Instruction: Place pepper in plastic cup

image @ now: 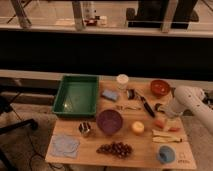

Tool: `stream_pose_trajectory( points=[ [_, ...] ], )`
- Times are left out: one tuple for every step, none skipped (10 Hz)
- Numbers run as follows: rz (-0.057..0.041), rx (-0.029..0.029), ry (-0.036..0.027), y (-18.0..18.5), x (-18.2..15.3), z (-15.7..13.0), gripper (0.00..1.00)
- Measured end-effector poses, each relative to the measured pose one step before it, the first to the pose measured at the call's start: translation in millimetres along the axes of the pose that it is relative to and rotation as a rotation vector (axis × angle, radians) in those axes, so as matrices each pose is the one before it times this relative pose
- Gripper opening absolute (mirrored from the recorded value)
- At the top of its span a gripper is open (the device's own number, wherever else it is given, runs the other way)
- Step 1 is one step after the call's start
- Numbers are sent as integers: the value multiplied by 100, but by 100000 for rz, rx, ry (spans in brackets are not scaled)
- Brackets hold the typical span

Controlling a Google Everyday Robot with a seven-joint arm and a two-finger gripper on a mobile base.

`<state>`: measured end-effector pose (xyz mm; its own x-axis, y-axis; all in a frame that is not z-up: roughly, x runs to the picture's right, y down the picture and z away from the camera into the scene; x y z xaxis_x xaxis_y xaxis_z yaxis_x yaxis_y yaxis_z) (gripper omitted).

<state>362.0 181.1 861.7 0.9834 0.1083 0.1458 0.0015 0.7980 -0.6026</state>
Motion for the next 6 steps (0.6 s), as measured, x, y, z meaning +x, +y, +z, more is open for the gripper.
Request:
stream_pose_trajectory(
  points=[
    [253,274,-30,-85,234,-10,80],
    [85,86,-71,-27,204,-3,80],
    [19,202,-371,-18,169,31,80],
    [24,99,-279,13,191,54,80],
    [35,75,-209,-2,84,40,80],
    [11,-116,-195,11,113,73,80]
  ],
)
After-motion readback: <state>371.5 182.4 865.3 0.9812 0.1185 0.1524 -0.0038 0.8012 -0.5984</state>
